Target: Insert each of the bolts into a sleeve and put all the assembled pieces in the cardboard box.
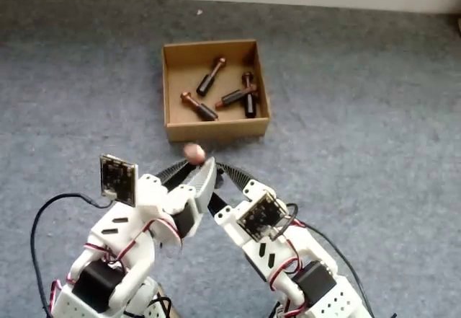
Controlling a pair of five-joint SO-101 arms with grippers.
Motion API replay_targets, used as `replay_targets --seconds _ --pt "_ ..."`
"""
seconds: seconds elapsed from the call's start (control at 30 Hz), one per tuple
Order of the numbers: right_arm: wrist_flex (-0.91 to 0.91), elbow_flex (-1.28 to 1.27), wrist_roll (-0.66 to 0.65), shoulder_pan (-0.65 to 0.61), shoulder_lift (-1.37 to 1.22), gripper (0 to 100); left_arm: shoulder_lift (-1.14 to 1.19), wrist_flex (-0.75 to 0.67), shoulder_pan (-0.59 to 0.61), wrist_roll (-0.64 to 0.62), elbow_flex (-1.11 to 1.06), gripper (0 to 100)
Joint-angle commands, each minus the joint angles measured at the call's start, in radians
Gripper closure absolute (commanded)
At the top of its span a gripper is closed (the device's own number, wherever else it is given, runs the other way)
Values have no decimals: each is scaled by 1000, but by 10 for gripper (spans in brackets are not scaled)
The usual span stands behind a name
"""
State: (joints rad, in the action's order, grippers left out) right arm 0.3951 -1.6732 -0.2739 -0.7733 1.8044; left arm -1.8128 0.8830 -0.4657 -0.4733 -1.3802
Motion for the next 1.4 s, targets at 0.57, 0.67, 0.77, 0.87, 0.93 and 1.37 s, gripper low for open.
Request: replay_targets --seconds 0.57,0.67,0.77,0.87,0.93,1.37 --pt "54 -18 307 288 30 995 -10 158 226 -54 93 868" --pt "166 84 338 295 28 995 -8 158 228 -51 67 1000" --pt "191 147 339 295 7 995 -8 158 232 -49 -5 979" --pt "180 220 338 294 -110 995 -8 158 254 29 -79 994" --pt "159 306 342 294 -245 995 -8 157 289 77 -119 994" --pt "120 1127 336 295 -1260 995 -5 72 354 212 -315 994"
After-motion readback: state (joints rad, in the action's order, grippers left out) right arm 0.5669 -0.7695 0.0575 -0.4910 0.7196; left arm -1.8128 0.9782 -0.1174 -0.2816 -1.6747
